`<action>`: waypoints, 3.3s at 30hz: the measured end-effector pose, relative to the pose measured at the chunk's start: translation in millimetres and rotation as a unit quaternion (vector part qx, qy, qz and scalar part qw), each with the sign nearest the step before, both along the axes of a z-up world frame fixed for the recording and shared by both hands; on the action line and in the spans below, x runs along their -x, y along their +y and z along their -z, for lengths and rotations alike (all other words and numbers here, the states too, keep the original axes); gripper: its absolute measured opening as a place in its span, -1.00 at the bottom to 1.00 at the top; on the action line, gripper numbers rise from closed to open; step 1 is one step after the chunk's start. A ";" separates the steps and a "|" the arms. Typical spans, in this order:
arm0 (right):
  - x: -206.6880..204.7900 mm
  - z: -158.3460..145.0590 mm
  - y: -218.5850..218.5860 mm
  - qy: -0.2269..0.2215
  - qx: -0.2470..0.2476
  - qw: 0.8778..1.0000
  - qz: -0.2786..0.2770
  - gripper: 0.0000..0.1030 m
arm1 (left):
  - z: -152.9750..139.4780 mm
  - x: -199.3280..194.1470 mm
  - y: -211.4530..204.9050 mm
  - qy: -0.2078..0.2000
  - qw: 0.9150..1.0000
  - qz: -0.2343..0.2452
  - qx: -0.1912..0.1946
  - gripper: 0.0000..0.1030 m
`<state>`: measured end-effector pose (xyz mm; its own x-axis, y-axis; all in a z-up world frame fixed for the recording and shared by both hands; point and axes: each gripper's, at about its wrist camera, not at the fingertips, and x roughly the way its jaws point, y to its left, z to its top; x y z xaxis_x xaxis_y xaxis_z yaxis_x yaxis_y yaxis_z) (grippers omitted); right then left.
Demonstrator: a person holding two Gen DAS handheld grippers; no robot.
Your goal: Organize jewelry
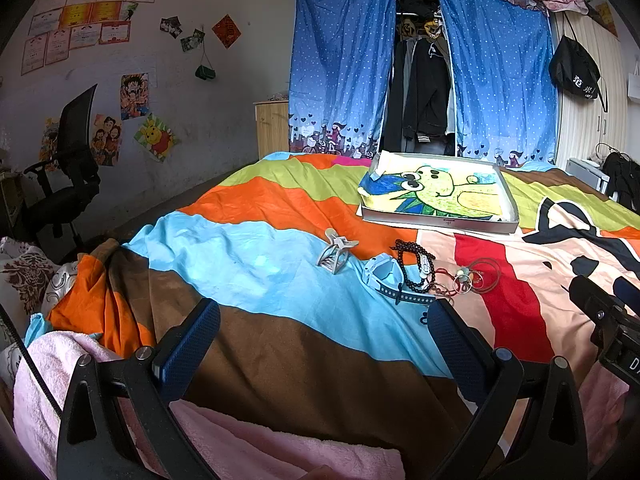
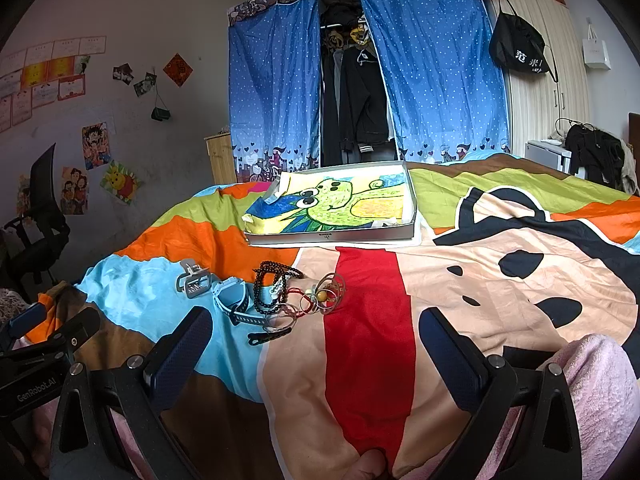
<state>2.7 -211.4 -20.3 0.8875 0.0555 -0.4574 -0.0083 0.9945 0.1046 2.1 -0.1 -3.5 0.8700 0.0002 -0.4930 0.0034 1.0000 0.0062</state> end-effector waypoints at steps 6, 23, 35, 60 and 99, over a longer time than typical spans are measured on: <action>0.0 0.3 -0.3 0.000 0.000 1.000 0.000 1.00 | 0.3 -0.1 0.0 0.000 1.000 0.000 0.000 0.98; -36.3 3.9 -18.6 0.052 -0.021 0.998 -0.020 1.00 | 3.8 -59.7 28.3 0.114 0.991 0.022 0.071 0.97; -124.4 16.7 -33.6 0.100 -0.003 0.991 -0.093 1.00 | 8.5 -150.9 42.0 0.148 0.985 0.073 0.054 0.97; -201.8 76.8 46.4 0.167 0.010 0.943 -0.289 -0.01 | 62.5 -234.5 35.6 0.231 0.966 0.103 0.055 0.16; -224.5 86.1 73.8 0.155 -0.004 0.948 -0.280 -0.90 | 52.3 -227.2 43.0 0.194 0.973 0.089 0.084 -0.60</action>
<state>227.2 -137.6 -106.3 0.5416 0.4818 -0.6889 -0.5014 0.8429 0.1953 229.3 42.9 -55.8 0.5972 -0.2427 -0.7644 0.1469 0.9701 -0.1933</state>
